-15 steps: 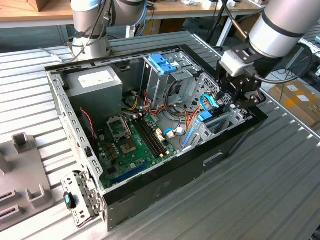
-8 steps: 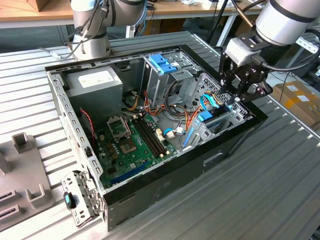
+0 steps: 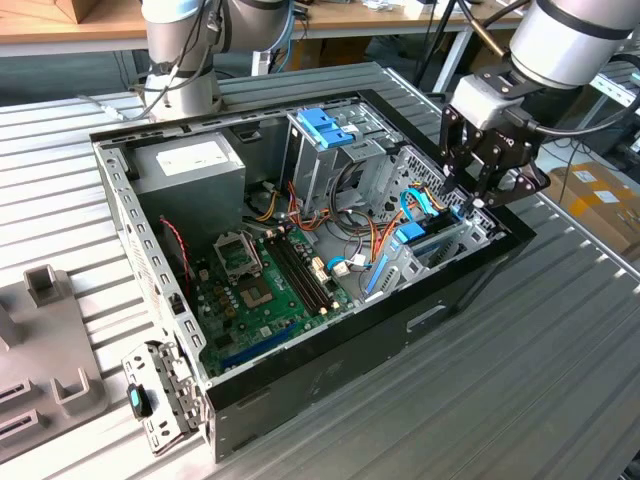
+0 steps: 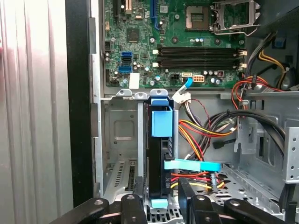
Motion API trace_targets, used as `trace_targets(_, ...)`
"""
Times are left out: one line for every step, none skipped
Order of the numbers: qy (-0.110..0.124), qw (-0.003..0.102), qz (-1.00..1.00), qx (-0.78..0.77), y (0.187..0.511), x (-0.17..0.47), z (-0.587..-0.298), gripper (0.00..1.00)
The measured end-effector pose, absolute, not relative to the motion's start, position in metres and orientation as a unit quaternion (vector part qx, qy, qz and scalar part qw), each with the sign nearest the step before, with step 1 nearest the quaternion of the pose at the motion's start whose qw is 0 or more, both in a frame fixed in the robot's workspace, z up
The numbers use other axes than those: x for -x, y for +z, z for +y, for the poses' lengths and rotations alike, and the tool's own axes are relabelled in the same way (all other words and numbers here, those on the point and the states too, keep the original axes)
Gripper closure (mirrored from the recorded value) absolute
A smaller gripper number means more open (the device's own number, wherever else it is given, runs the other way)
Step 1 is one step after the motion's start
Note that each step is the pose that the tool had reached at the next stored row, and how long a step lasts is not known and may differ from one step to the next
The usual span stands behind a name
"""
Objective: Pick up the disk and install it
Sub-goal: 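Insert the second disk wire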
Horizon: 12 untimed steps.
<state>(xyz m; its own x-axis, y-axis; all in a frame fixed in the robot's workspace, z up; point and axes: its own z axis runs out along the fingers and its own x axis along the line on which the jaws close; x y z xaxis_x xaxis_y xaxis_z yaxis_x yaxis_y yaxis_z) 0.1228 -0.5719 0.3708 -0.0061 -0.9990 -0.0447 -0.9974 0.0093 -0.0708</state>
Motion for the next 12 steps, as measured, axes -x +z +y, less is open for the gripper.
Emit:
trace_targets(-0.009,0.041,0.709,0.704,0.3708,-0.1229,-0.5719,0.58)
trace_targets(-0.009,0.041,0.709,0.704,0.3708,-0.1229,-0.5716,0.58)
trace_targets(-0.009,0.040,0.709,0.704,0.3709,-0.1229,-0.5712,0.58)
trace_targets(-0.006,0.037,0.709,0.704,0.3709,-0.1230,-0.5711,0.58)
trace_targets(-0.003,0.034,0.710,0.704,0.3708,-0.1229,-0.5709,0.58)
trace_targets(-0.001,0.033,0.710,0.704,0.3708,-0.1228,-0.5709,0.58)
trace_targets(-0.001,0.033,0.710,0.704,0.3708,-0.1228,-0.5709,0.58)
trace_targets(-0.001,0.033,0.710,0.704,0.3708,-0.1228,-0.5709,0.58)
trace_targets(-0.001,0.033,0.710,0.704,0.3708,-0.1228,-0.5709,0.58)
trace_targets(-0.001,0.032,0.710,0.704,0.3708,-0.1229,-0.5709,0.58)
trace_targets(-0.001,0.032,0.710,0.704,0.3708,-0.1228,-0.5709,0.58)
trace_targets(-0.001,0.032,0.710,0.704,0.3708,-0.1229,-0.5709,0.58)
